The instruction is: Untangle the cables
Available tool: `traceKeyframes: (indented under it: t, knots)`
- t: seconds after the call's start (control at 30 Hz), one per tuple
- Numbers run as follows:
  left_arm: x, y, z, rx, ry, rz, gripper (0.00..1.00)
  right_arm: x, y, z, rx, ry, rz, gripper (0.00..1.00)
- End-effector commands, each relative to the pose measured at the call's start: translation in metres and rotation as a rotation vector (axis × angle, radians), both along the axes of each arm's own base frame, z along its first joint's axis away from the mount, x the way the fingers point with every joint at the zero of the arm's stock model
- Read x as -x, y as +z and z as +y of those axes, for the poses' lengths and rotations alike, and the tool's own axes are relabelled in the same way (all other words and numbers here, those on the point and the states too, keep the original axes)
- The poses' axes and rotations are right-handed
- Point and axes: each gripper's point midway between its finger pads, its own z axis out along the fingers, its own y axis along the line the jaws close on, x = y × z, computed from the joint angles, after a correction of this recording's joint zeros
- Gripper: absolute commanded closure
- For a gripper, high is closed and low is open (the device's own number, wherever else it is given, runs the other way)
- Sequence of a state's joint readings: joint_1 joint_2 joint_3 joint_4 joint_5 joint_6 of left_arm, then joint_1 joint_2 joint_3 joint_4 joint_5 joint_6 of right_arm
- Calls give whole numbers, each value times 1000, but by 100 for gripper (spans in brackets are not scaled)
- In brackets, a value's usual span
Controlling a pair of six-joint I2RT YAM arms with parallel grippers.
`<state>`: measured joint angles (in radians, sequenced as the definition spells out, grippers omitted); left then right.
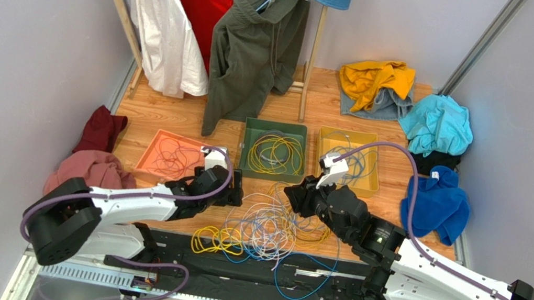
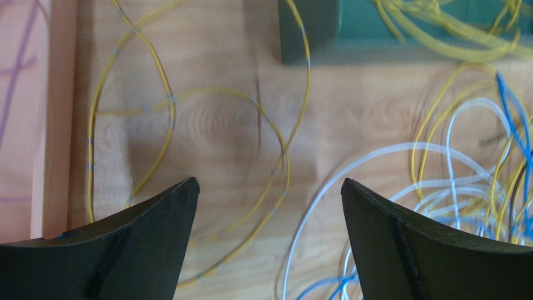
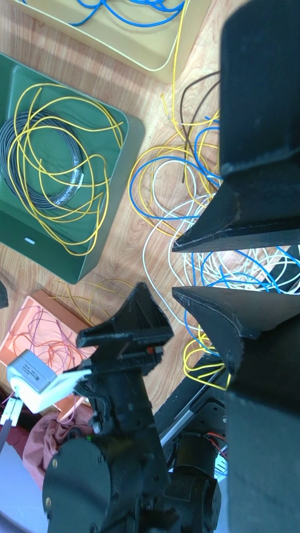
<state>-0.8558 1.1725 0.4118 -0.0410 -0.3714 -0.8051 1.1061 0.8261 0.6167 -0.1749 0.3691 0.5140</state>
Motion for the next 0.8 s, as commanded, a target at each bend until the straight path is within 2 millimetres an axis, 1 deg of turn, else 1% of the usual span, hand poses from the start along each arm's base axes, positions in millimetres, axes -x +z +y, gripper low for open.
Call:
traceKeyframes:
  t: [0.0,0.1,0.13,0.17,0.2,0.27,0.3,0.33,0.37,0.4,0.5,0.53,0.6,0.63,0.67,0.7,0.73,0.77]
  knots:
    - [-25,7,-12,81,60,-54,9,-1,11,-4,-36,-28,-19,70]
    - [-29,-1,-12,82,64,-31,17,-1,11,-7,-28,-36,-24,70]
    - [-29,-3,-13,87,60,-19,23,-1,11,-8,-29,-37,-25,70]
    - [-28,-5,-15,92,57,-11,27,-1,11,-10,-29,-43,-26,70]
    - [-27,-7,-16,94,50,-4,37,-1,10,-10,-28,-44,-27,71]
    - [-23,-11,-18,99,35,15,47,-1,10,-12,-31,-47,-29,70]
    - [-21,-12,-17,96,28,22,59,-1,10,-12,-33,-49,-31,71]
    - [-19,-13,-18,96,19,29,67,-1,9,-12,-29,-47,-29,71]
    - [-16,-12,-16,92,13,33,79,-1,10,-13,-32,-49,-30,71]
    - [-13,-12,-13,87,12,39,100,-1,9,-13,-32,-51,-29,71]
    - [-3,5,-7,86,-9,8,100,0,11,-15,-40,-52,-33,71]
    - [1,22,-4,100,-22,-23,100,0,13,-15,-46,-49,-35,71]
    - [6,49,-8,137,-56,-73,100,1,13,-14,-52,-44,-33,71]
    - [11,74,-7,183,-81,-120,100,1,14,-14,-55,-45,-31,71]
    - [10,101,-11,229,-100,-165,100,1,16,-13,-61,-42,-33,71]
    - [13,121,-14,270,-130,-197,100,1,17,-13,-65,-44,-34,72]
    - [17,148,-12,309,-156,-257,100,1,19,-12,-70,-43,-35,72]
    - [16,184,-13,352,-167,-317,100,2,21,-11,-76,-40,-38,72]
